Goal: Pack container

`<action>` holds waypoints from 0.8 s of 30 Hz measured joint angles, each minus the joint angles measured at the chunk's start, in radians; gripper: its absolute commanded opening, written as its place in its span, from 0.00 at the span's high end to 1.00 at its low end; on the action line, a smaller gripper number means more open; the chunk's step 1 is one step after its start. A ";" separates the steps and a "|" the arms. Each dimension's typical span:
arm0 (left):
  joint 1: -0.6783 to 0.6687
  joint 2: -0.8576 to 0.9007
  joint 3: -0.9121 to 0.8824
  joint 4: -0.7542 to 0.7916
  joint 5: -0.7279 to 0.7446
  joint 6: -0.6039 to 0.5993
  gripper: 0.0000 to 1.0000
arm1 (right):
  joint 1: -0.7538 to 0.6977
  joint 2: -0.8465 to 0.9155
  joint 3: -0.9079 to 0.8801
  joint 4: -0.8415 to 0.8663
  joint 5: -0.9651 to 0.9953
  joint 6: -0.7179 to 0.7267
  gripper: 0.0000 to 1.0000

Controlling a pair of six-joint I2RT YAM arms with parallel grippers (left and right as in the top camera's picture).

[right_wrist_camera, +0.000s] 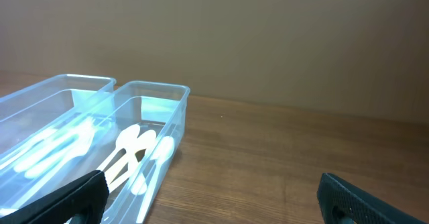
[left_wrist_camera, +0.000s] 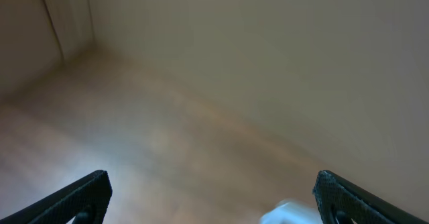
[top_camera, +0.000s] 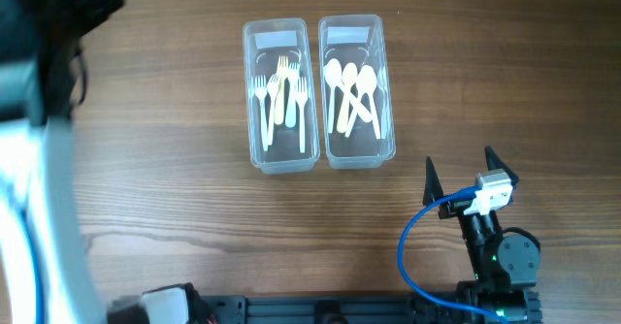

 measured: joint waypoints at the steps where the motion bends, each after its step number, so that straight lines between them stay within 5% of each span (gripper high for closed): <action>1: -0.001 -0.068 0.003 -0.003 0.000 0.002 0.00 | 0.000 0.000 0.000 0.000 0.000 0.000 0.00; 8: -0.030 -0.415 0.013 -0.128 0.000 0.002 0.00 | 0.000 0.000 0.000 0.000 0.000 0.000 0.00; 12: -0.033 -0.589 -0.126 -0.137 0.000 0.003 0.00 | 0.000 0.000 0.000 0.000 0.000 0.000 0.00; 24: -0.034 -1.048 -0.995 0.407 0.032 0.002 0.00 | 0.000 0.001 0.000 0.000 0.000 0.000 0.00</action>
